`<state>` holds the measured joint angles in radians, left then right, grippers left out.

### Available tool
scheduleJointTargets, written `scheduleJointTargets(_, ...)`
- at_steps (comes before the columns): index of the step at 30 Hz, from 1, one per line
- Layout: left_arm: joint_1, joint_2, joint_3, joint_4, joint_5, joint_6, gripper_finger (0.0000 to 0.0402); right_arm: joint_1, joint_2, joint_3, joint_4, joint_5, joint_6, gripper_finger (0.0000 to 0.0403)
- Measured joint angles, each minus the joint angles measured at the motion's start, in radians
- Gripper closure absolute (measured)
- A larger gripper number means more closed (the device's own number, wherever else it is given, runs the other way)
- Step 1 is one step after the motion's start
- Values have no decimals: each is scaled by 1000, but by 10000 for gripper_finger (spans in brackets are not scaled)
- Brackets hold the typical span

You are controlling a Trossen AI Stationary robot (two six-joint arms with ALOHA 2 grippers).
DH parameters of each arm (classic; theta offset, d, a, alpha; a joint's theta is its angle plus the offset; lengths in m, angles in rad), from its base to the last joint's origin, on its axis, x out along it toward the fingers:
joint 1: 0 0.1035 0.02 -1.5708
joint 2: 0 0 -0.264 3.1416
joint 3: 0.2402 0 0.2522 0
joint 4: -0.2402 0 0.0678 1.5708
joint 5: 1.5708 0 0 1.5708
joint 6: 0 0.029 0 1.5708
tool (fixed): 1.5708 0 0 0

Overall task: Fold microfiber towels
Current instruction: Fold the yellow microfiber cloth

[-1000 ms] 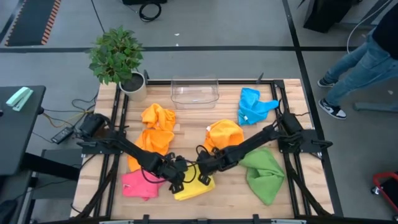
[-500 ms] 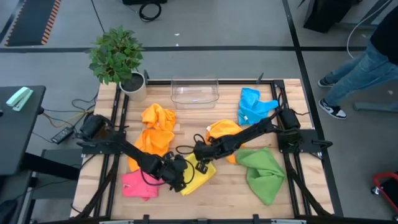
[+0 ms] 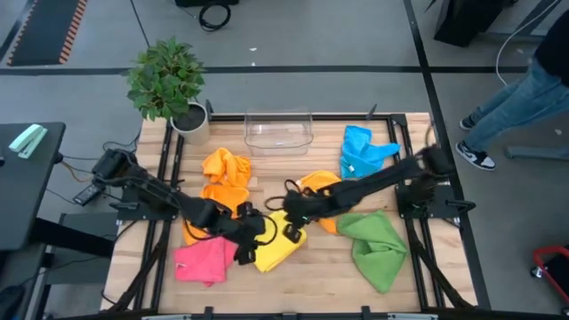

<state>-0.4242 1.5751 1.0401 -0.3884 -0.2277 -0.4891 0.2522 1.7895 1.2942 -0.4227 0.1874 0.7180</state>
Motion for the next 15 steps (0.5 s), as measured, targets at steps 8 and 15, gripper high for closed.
scheduleJointTargets(8,189,172,0,182,337,162,255,250,-199,0,-446,411,348,377)
scheduleJointTargets(15,274,275,2,187,432,239,380,374,-243,0,-651,518,641,377)
